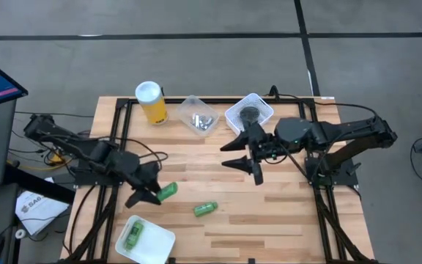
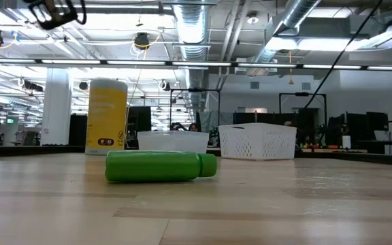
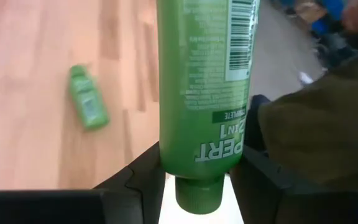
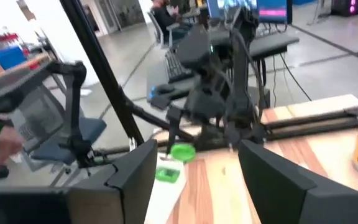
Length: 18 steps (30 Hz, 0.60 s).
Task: Pick & Place Travel size toiletries
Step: Put the green shampoo into the bottom white bin
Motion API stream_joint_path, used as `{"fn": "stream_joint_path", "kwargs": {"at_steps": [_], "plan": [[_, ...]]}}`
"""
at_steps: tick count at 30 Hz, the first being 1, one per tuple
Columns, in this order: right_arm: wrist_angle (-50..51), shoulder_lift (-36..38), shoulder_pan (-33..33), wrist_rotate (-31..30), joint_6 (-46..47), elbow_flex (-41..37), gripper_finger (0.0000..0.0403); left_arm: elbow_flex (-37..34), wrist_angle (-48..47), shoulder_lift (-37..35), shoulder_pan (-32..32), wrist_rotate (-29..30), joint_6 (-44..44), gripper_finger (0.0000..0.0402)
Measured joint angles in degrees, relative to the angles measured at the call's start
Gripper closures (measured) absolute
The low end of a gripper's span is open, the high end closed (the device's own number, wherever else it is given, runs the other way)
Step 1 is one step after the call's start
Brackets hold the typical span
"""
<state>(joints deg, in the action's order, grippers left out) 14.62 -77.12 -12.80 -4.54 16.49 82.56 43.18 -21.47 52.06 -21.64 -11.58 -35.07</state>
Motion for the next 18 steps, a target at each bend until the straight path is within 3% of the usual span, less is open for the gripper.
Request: {"fn": "stream_joint_path", "kwargs": {"at_steps": [6, 10, 18], "plan": [[-5.18, -0.09, 0.02, 0.13, -4.42, -0.06, 0.0206, 0.0, -10.86, -4.55, -2.64, -0.36, -0.95, 0.0252], [-5.78, 3.05, -0.31, 0.16, -9.22, -0.02, 0.0245, 0.0, -15.06, -5.07, -10.01, -2.94, -1.93, 0.0253], [0.38, 6.22, -0.7, 0.18, -7.45, -0.02, 0.0307, 0.0, -14.39, 4.26, -26.7, 1.71, -10.48, 0.0246]]}}
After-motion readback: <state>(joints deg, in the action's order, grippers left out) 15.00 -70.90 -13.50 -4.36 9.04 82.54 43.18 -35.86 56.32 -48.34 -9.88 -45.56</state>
